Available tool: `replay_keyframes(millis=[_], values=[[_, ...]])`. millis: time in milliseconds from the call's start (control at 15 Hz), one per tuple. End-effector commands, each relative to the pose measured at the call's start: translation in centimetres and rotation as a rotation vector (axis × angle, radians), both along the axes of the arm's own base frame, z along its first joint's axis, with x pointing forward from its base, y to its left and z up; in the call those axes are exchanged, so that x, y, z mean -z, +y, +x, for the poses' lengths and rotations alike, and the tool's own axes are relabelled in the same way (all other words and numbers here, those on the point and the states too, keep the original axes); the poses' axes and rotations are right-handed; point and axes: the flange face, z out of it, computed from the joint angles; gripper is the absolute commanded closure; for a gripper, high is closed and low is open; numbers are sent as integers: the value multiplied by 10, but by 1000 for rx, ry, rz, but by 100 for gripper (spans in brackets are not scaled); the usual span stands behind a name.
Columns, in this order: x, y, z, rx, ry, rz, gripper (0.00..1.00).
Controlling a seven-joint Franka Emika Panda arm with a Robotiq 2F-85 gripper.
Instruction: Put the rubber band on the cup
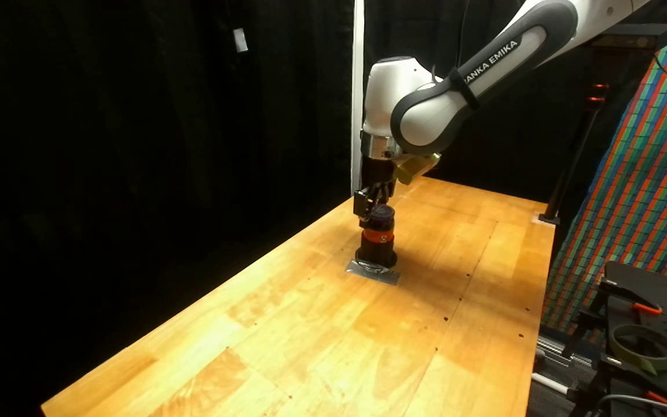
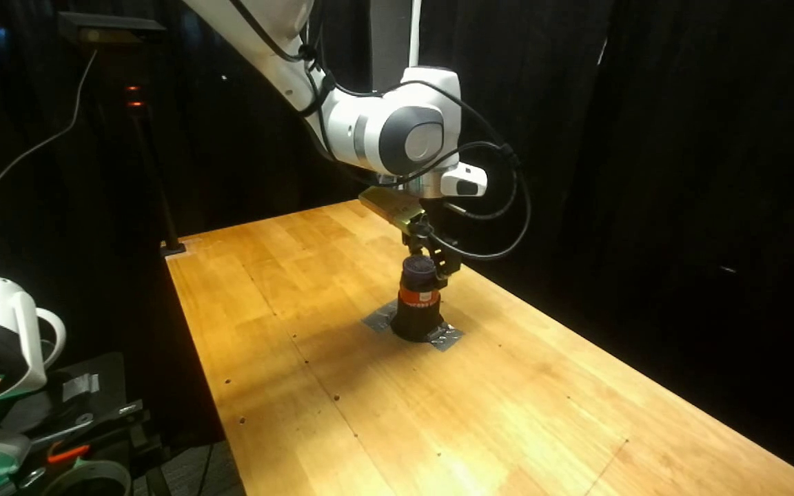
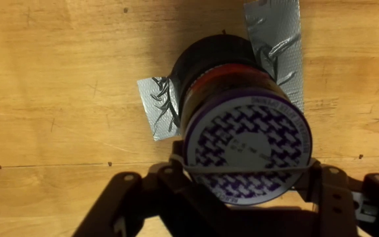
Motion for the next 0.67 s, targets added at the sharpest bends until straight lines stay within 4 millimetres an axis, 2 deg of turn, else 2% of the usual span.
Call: replay_keyframes(millis=[0, 600], values=[[-8, -4, -3, -23, 30, -12, 50], [11, -12, 1, 1, 60, 5, 50]])
